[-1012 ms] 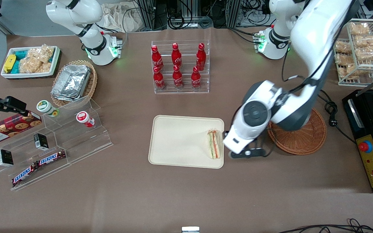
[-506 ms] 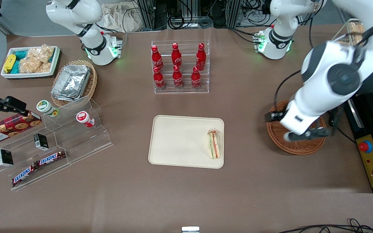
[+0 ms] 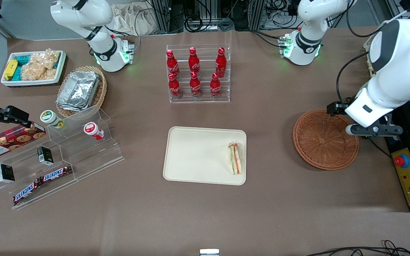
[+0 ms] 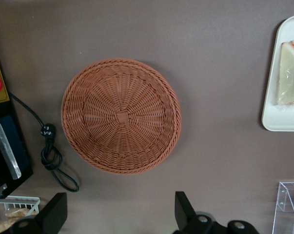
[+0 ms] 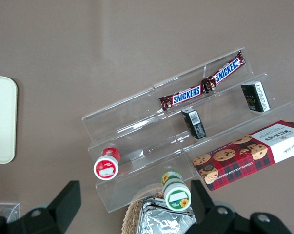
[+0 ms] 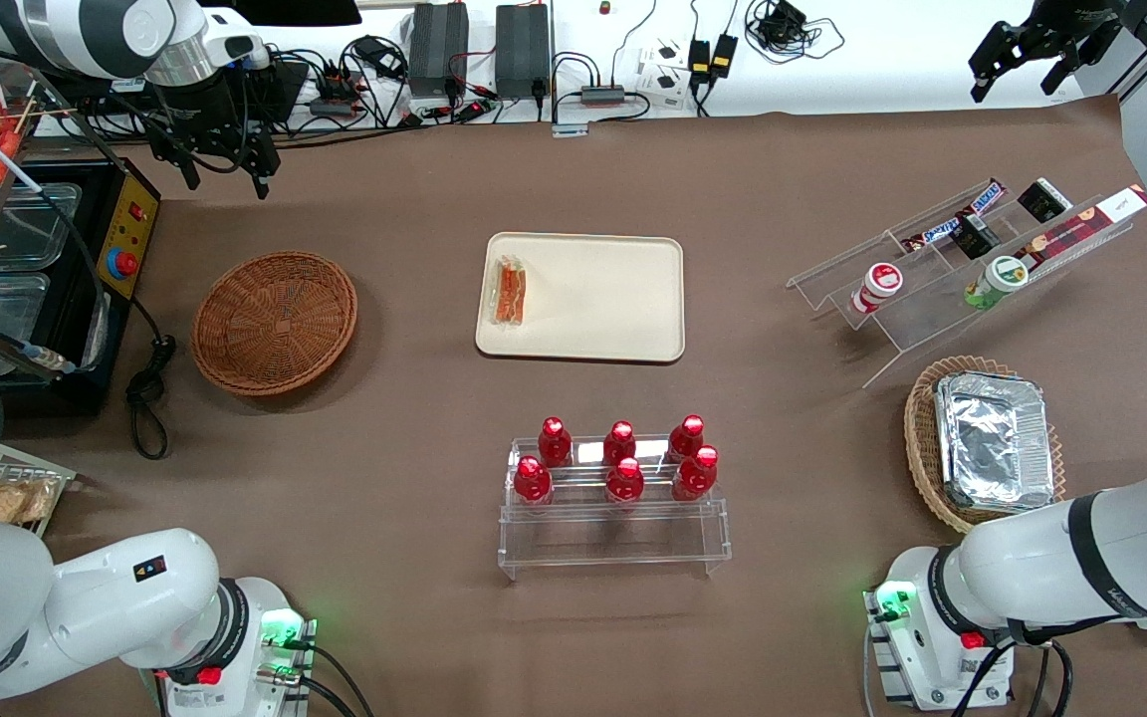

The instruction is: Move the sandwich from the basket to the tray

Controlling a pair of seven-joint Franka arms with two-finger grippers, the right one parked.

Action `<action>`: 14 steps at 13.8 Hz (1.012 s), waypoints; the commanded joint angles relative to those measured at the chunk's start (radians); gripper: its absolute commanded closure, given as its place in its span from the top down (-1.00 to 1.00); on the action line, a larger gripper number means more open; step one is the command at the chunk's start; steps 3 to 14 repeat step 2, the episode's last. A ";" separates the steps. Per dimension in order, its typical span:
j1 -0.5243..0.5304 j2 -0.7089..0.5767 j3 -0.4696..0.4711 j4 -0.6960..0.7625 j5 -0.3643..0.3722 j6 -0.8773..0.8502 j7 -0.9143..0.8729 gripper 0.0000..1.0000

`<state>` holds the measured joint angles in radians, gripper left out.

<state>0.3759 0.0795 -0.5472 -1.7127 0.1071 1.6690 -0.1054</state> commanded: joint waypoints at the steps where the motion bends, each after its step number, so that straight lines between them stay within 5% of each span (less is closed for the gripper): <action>1: 0.001 0.051 -0.013 0.083 0.037 -0.054 0.015 0.98; 14: 0.001 0.062 -0.013 0.109 0.052 -0.075 0.016 0.98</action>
